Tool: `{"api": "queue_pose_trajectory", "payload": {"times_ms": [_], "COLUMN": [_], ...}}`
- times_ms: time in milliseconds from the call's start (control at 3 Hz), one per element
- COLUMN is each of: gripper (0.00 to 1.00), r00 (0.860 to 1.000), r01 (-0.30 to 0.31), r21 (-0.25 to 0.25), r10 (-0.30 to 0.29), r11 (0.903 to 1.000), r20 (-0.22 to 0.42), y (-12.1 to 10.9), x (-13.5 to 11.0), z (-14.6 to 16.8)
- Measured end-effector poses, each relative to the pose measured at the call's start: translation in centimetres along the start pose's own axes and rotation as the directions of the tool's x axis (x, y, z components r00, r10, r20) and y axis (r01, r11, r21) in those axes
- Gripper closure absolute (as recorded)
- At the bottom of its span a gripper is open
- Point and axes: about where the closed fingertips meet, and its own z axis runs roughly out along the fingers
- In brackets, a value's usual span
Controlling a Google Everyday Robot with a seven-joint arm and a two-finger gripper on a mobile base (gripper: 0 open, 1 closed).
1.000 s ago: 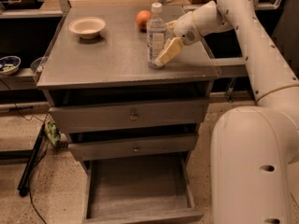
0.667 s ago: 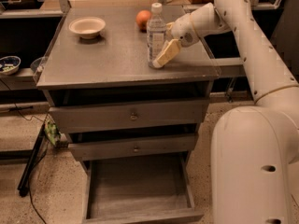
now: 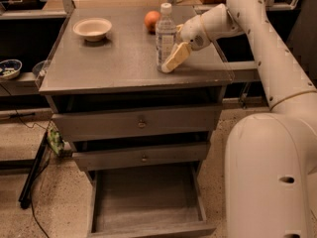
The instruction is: Place blue plastic bottle into bottom drawer
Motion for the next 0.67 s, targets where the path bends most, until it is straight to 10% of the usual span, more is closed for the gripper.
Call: {"api": "queue_pose_trajectory", "payload": {"times_ms": [667], "gripper": [0.42], "r00": [1.000], "r01": [0.000], "r21": [0.000], "r10": [0.000], "r11": [1.0000], "r20": [0.000], "y": [0.00], "x": [0.00], "z": [0.01]}}
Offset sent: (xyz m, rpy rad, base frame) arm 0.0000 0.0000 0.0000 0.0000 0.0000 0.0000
